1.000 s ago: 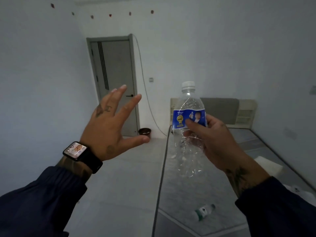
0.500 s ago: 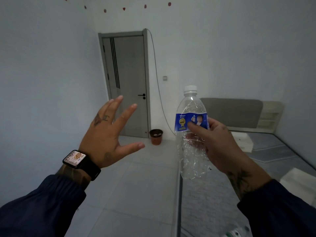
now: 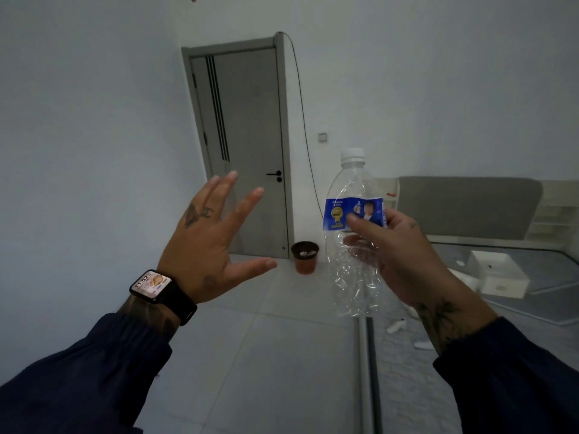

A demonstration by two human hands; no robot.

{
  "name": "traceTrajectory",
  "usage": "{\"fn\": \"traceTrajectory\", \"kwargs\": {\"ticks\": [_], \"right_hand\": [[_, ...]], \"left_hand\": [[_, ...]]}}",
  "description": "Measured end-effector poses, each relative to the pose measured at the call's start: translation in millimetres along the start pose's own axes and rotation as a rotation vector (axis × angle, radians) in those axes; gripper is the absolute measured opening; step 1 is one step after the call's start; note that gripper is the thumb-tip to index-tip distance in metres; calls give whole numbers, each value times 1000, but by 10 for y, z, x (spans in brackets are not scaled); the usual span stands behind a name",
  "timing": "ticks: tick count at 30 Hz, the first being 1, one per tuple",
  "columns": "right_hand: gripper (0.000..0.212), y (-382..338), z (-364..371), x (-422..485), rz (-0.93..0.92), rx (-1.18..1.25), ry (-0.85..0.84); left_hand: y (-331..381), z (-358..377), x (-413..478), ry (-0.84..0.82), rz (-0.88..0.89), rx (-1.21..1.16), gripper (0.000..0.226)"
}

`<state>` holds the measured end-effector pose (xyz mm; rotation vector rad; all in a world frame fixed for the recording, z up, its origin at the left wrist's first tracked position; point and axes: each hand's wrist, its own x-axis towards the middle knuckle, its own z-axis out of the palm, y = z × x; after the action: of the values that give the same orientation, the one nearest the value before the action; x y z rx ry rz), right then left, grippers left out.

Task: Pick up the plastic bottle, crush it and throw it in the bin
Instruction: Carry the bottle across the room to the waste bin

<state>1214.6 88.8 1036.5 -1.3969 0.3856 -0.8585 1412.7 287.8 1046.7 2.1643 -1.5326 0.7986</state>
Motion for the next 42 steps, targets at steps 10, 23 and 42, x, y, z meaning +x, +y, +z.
{"fn": "traceTrajectory", "kwargs": {"ticks": [10, 23, 42], "right_hand": [[15, 606, 410, 1918, -2, -8, 112], [16, 1231, 841, 4464, 0, -17, 216], [10, 2434, 371, 8442, 31, -36, 192]], "left_hand": [[-1374, 1224, 1320, 14, 66, -73, 98], [-2894, 2820, 3362, 13, 139, -185, 98], [-4243, 5494, 5964, -61, 71, -156, 96]]}}
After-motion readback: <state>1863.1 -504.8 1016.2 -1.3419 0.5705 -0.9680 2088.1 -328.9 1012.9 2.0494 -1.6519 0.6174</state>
